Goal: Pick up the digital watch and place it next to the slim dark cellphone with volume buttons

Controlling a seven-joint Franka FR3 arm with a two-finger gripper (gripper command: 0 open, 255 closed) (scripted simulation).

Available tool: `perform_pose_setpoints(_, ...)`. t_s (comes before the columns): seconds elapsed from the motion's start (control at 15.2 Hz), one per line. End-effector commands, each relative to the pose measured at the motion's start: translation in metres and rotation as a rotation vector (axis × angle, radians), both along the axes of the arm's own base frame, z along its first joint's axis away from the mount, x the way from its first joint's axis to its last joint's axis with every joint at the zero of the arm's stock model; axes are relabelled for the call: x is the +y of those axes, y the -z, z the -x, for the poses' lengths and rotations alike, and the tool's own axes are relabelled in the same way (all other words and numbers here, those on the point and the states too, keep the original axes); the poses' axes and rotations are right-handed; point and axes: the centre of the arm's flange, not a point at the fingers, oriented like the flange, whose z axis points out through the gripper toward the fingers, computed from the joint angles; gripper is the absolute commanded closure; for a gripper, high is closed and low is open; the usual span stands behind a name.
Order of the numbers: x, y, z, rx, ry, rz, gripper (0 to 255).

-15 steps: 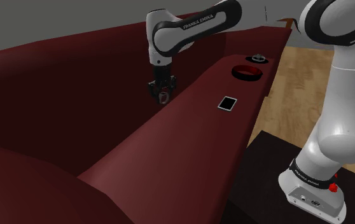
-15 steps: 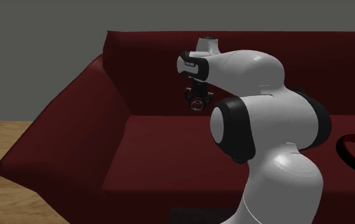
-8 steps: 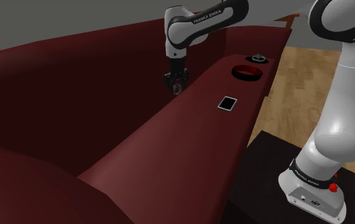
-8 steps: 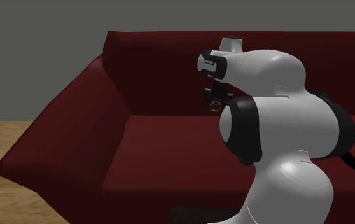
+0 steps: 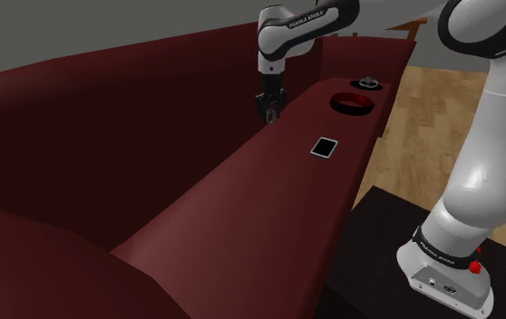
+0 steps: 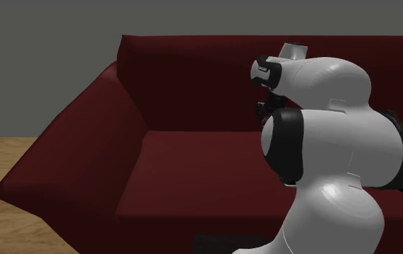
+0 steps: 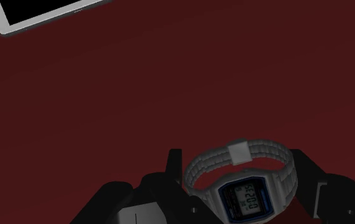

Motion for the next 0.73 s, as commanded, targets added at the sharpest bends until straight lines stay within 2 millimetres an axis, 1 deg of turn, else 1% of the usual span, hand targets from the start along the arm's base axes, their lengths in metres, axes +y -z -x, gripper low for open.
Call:
perform_pose_setpoints(0.0, -0.028, -0.001, -0.001, 0.0, -0.001, 0.0, 255)
perform_pose_setpoints(0.66, -0.159, -0.004, -0.012, 0.0, -0.001, 0.0, 255)
